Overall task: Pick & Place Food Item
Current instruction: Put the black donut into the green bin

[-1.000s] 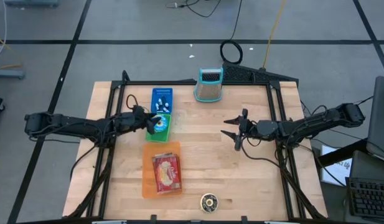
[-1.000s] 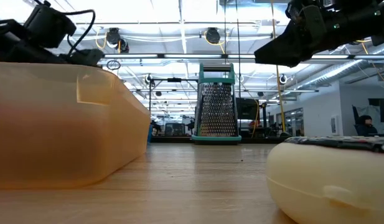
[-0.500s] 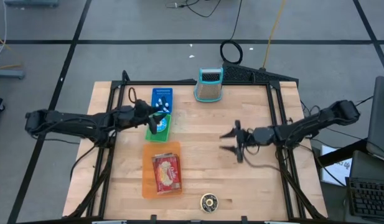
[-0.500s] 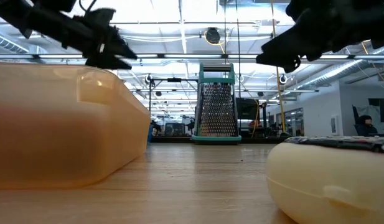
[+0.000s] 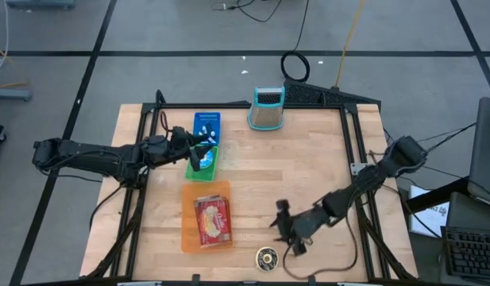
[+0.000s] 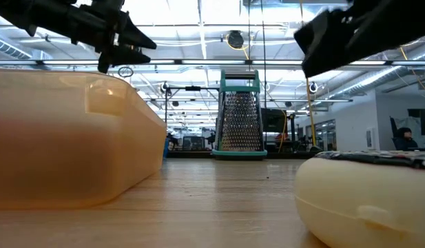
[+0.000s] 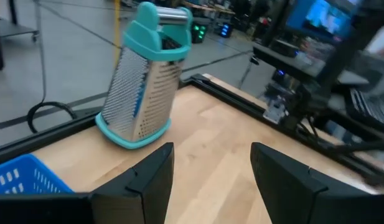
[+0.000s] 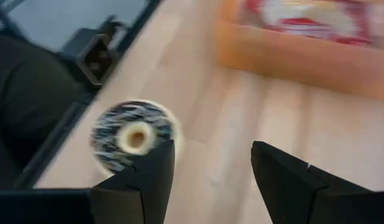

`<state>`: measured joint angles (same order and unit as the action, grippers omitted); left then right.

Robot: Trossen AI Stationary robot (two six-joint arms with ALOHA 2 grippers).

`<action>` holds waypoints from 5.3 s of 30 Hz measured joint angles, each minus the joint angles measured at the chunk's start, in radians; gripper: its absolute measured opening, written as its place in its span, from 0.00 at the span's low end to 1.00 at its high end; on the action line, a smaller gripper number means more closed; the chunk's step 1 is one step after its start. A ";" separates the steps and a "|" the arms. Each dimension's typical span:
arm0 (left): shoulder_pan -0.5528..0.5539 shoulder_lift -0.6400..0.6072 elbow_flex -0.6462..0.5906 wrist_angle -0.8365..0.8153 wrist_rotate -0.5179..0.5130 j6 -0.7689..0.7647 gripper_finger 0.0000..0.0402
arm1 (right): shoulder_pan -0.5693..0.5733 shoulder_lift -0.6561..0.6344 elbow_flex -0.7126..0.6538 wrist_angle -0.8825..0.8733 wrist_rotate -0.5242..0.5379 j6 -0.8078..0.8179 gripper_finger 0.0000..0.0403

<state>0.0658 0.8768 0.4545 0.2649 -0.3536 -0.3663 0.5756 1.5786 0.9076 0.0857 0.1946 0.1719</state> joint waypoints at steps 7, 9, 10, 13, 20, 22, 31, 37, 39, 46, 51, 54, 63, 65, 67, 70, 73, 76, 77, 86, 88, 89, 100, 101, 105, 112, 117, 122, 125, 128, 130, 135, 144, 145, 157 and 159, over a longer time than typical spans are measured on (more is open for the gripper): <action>0.000 0.000 0.000 0.000 -0.058 -0.080 0.53 | 0.042 0.184 0.193 -0.091 -0.124 0.037 0.50; 0.000 0.000 0.000 0.001 -0.041 -0.123 0.53 | 0.044 0.230 0.221 -0.090 -0.148 0.043 0.50; 0.000 0.000 0.000 0.000 -0.040 -0.138 0.53 | 0.044 0.252 0.234 -0.091 -0.148 0.046 0.50; 0.000 0.000 0.000 0.001 -0.040 -0.160 0.53 | 0.034 0.299 0.251 -0.079 -0.184 0.051 0.51; 0.000 0.000 0.000 0.021 -0.050 -0.147 0.53 | -0.047 0.322 0.253 -0.068 -0.321 0.051 0.54; 0.000 0.000 0.000 0.034 -0.052 -0.132 0.53 | -0.069 0.322 0.245 -0.076 -0.346 0.044 0.54; 0.000 0.000 0.000 0.068 -0.067 -0.126 0.53 | -0.082 0.322 0.240 -0.173 -0.387 0.085 0.54; 0.000 0.000 0.000 0.081 -0.067 -0.128 0.53 | -0.075 0.327 0.239 -0.165 -0.405 0.105 0.49; 0.000 0.000 0.000 0.081 -0.067 -0.134 0.53 | -0.066 0.335 0.239 -0.158 -0.405 0.119 0.45; 0.000 0.000 0.000 0.078 -0.067 -0.136 0.53 | -0.042 0.334 0.239 -0.142 -0.405 0.117 0.29; 0.000 0.000 0.000 0.079 -0.066 -0.133 0.53 | -0.054 0.334 0.238 -0.139 -0.410 0.054 0.14; 0.000 0.000 -0.001 0.080 -0.066 -0.113 0.53 | -0.081 0.308 0.237 -0.176 -0.420 0.002 0.04; 0.000 0.000 -0.001 0.080 -0.066 -0.177 0.53 | -0.179 0.052 0.236 -0.406 -0.237 -0.151 0.02; 0.000 0.000 -0.001 0.078 -0.066 -0.189 0.53 | -0.195 -0.017 0.236 -0.430 -0.132 -0.185 0.01; 0.000 0.000 -0.001 0.077 -0.055 -0.167 0.53 | -0.209 -0.084 0.217 -0.399 -0.001 -0.212 0.02; -0.003 0.030 -0.001 0.093 -0.009 -0.140 0.53 | -0.236 -0.166 0.142 -0.250 0.203 -0.255 0.02; -0.018 0.102 -0.003 0.139 0.017 -0.140 0.53 | -0.277 -0.220 0.012 0.024 0.343 -0.322 0.01; -0.037 0.195 0.000 0.278 0.052 -0.114 0.53 | -0.336 -0.235 -0.131 0.387 0.401 -0.400 0.01; -0.043 0.225 0.000 0.314 0.070 -0.095 0.53 | -0.356 -0.235 -0.175 0.494 0.407 -0.421 0.01; -0.105 0.443 0.172 0.378 0.117 0.146 0.53 | -0.479 -0.234 -0.303 0.775 0.378 -0.392 0.01; -0.106 0.492 0.226 0.384 0.117 0.198 0.53 | -0.489 -0.234 -0.303 0.789 0.340 -0.389 0.01; -0.105 0.513 0.248 0.386 0.116 0.221 0.53 | -0.490 -0.234 -0.303 0.793 0.326 -0.389 0.01; -0.090 0.590 0.337 0.388 0.070 0.294 0.53 | -0.483 -0.234 -0.303 0.806 0.327 -0.374 0.01; -0.090 0.590 0.337 0.388 0.077 0.294 0.53 | -0.483 -0.234 -0.303 0.806 0.327 -0.369 0.01; -0.090 0.590 0.337 0.393 0.050 0.283 0.53 | -0.475 -0.234 -0.303 0.814 0.269 -0.359 0.01; -0.088 0.590 0.337 0.388 0.001 0.268 0.53 | -0.445 -0.234 -0.302 0.816 0.248 -0.342 0.01; -0.088 0.590 0.337 0.387 -0.007 0.278 0.53 | -0.428 -0.234 -0.302 0.816 0.249 -0.362 0.02; -0.087 0.590 0.337 0.386 0.079 0.278 0.53 | -0.428 -0.234 -0.302 0.819 0.246 -0.374 0.02; -0.087 0.590 0.337 0.388 0.159 0.279 0.53 | -0.427 -0.234 -0.302 0.821 0.231 -0.375 0.02; -0.087 0.590 0.337 0.388 0.214 0.279 0.53 | -0.428 -0.234 -0.302 0.814 0.151 -0.371 0.02; -0.089 0.590 0.337 0.388 0.232 0.277 0.53 | -0.427 -0.234 -0.302 0.814 0.112 -0.370 0.02; -0.095 0.590 0.337 0.389 0.232 0.269 0.46 | -0.428 -0.234 -0.301 0.803 0.119 -0.368 0.08; -0.091 0.553 0.336 0.306 0.272 0.252 0.12 | -0.429 -0.236 -0.301 0.790 0.143 -0.348 0.31; -0.087 0.531 0.336 0.262 0.273 0.253 0.10 | -0.428 -0.243 -0.301 0.782 0.170 -0.348 0.35; -0.090 0.136 0.333 -0.568 0.271 0.304 0.11 | -0.424 -0.443 -0.301 0.440 0.247 -0.286 0.60; -0.094 0.093 0.311 -0.617 0.272 0.302 0.08 | -0.424 -0.450 -0.301 0.423 0.248 -0.284 0.61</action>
<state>-0.0284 0.9697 0.7659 -0.3518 -0.0818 -0.0647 0.1516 1.1289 0.6067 0.5085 0.4431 -0.1124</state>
